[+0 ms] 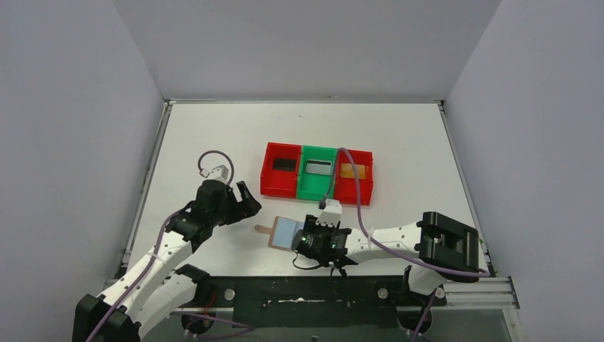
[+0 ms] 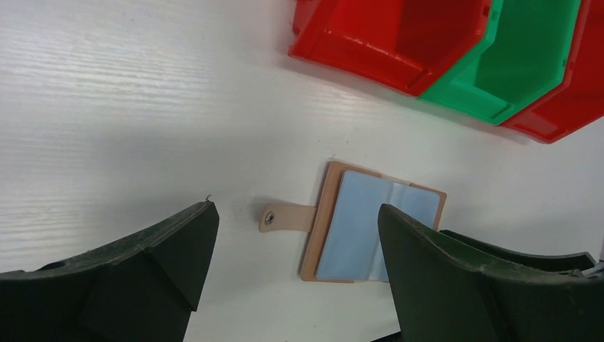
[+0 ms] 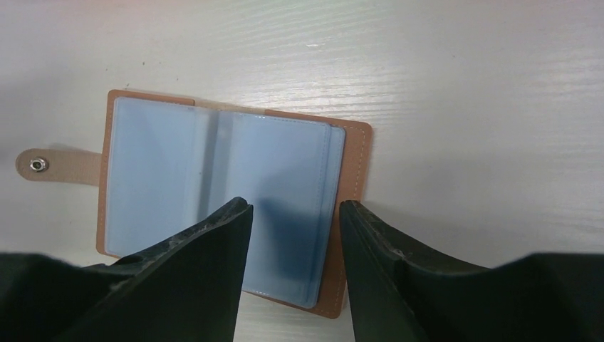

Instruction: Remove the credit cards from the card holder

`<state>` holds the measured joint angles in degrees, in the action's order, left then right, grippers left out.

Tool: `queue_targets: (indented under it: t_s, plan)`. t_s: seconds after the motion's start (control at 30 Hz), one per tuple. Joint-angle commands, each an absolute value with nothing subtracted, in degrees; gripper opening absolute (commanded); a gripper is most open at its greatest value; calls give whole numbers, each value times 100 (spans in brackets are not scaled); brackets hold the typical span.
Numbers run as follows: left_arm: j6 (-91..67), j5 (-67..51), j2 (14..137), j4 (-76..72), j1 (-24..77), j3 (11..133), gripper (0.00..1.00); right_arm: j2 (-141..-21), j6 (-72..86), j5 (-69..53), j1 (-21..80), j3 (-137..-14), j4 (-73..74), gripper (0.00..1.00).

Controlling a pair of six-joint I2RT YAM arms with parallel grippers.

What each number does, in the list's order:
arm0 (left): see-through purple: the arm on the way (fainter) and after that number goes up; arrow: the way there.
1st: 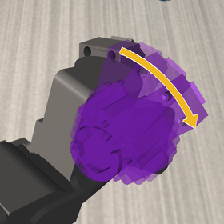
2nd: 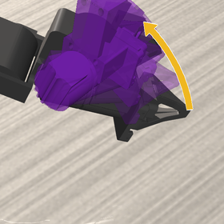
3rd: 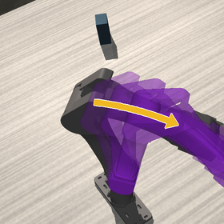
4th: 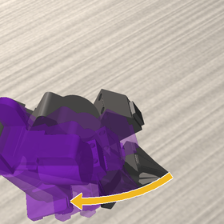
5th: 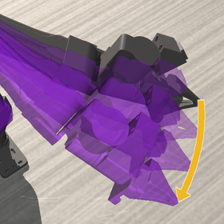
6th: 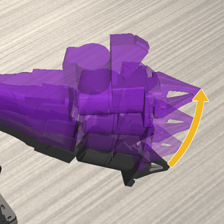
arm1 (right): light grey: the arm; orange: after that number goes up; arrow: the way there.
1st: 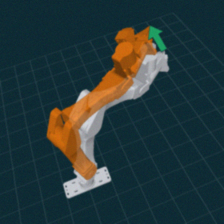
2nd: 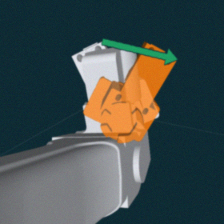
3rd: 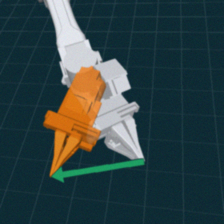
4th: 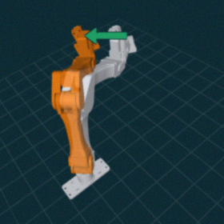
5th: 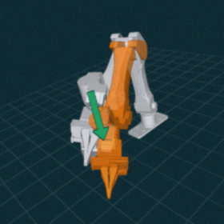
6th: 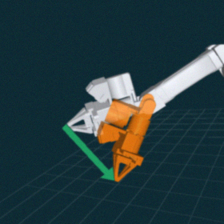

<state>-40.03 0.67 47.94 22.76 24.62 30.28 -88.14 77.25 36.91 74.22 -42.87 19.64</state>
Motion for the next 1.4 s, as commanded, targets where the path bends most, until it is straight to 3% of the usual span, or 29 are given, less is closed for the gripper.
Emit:
queue_targets:
  t_s: [0.0, 0.17, 0.37, 0.57, 0.77, 1.13, 1.37]
  plan:
    - [-4580, -352, 5167, 1326, 2678, 2843, 84, -8489, 7726, 3607, 7296, -4192, 1488, 48]
    - [-4409, -747, 5672, 888, 2850, 2721, 80, -8289, 7692, 3080, 7168, -3382, 54, 46]
    - [-4353, -1041, 6355, 395, 3012, 2516, 64, -8425, 7787, 2738, 6870, -3151, -102, 40]
    - [-4319, -1312, 6690, 225, 3190, 2394, 56, -8292, 7503, 2728, 6803, -3211, -59, 32]
    - [-4403, -1367, 6803, 68, 3429, 2303, 41, -8234, 7152, 3011, 6814, -3883, 1003, 40]
    - [-4975, -1123, 6398, -246, 3456, 1857, 27, -8778, 7320, 2952, 6818, -4282, 1382, 39]
    - [-4993, -1446, 6568, -593, 3460, 1765, 19, -8622, 6700, 2873, 6875, -4319, 908, 17]
